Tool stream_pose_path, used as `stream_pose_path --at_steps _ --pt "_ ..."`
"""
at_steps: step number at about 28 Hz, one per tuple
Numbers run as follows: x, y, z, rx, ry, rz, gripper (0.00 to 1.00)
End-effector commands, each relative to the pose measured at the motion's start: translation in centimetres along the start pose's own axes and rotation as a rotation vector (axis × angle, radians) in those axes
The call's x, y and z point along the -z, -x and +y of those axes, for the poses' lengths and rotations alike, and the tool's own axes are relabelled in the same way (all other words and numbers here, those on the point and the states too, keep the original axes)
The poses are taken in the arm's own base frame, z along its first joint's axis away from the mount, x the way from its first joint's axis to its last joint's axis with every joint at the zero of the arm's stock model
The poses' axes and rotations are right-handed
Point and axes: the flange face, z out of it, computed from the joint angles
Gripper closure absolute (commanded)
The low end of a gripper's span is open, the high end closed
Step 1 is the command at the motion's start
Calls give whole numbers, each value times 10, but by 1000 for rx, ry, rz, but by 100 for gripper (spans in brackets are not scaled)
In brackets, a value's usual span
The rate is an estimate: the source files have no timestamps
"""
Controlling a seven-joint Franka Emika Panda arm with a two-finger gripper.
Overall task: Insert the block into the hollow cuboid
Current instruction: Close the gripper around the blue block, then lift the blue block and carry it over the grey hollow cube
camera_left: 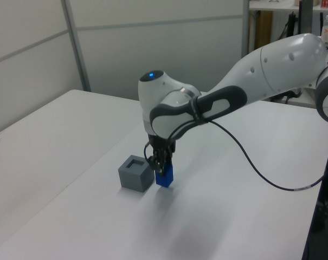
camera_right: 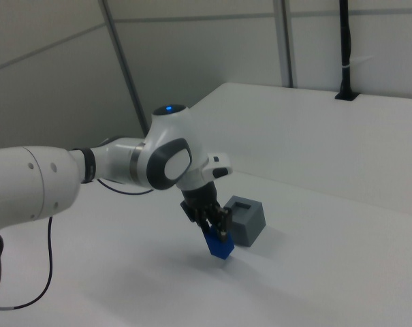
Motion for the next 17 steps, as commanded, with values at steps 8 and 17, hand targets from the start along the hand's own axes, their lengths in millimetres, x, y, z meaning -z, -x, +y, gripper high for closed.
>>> stream_pose_path --at_steps 8,17 --pt "86 -8 18 -62 -56 49 100" --pt "97 -32 20 -76 -65 96 100"
